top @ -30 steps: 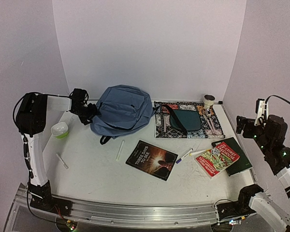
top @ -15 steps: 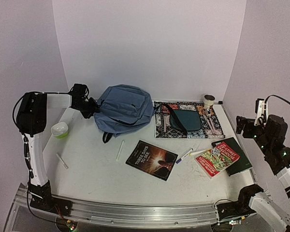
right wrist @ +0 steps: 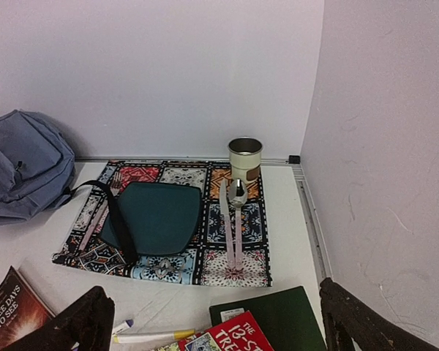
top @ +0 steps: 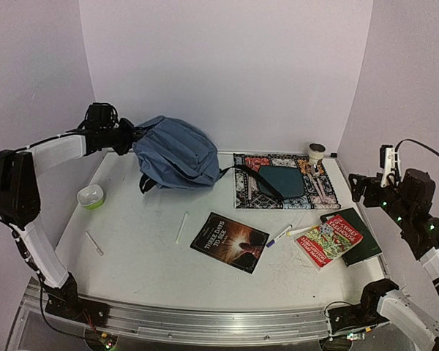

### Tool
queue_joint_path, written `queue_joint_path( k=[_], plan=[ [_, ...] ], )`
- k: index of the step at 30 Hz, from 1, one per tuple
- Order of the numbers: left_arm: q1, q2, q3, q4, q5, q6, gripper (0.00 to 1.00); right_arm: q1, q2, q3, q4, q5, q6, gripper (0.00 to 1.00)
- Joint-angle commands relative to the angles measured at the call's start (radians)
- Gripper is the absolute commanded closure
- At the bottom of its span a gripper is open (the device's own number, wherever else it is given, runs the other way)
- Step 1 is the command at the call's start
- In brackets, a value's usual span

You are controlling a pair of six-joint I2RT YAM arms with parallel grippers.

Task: Pack the student bag
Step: Place the student bag at the center of the board.

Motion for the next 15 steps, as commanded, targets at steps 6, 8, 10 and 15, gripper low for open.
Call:
queue_joint_path(
  k=[6,8,10,15],
  plan=[
    [0.004,-0.369,-0.269,0.101,-0.155,-0.036,1.00,0.004,0.057,0.071,0.021,-0.224,0.016,0.02],
    [0.005,-0.428,-0.327,0.093,-0.181,-0.053,1.00,0.004,0.076,0.075,0.031,-0.286,0.027,0.02],
    [0.003,-0.491,-0.382,0.084,-0.207,-0.077,1.00,0.004,0.093,0.076,0.053,-0.347,0.045,0.02],
    [-0.020,-0.613,-0.500,0.068,-0.236,-0.139,1.00,0.004,0.136,0.079,0.106,-0.436,0.109,0.02]
  ],
)
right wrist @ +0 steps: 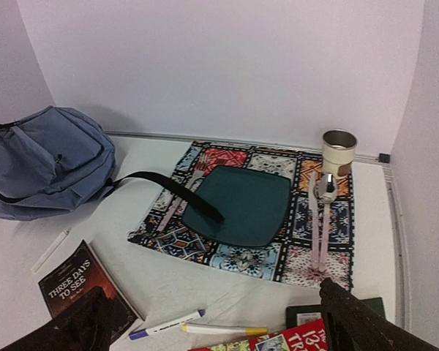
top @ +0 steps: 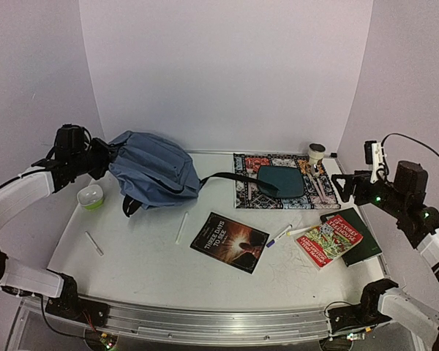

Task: Pack the student bag
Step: Place the student bag at the center of the board.

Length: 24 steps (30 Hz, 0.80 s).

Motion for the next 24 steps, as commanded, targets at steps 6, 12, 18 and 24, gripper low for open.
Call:
queue_joint_path(
  k=[6,12,18,24],
  plan=[
    [-0.121,-0.170,-0.124,0.014,-0.096,-0.079,0.99,0.016,0.048,0.024,0.142,-0.182,0.124,0.02],
    [-0.265,-0.189,-0.227,-0.001,-0.180,-0.158,0.91,0.061,0.079,-0.005,0.213,-0.228,0.229,0.02],
    [-0.401,-0.157,-0.249,-0.001,-0.253,-0.216,0.81,0.117,0.103,-0.038,0.275,-0.221,0.313,0.02],
    [-0.485,-0.092,-0.216,0.000,-0.271,-0.224,0.71,0.171,0.155,-0.064,0.330,-0.218,0.391,0.02]
  ],
)
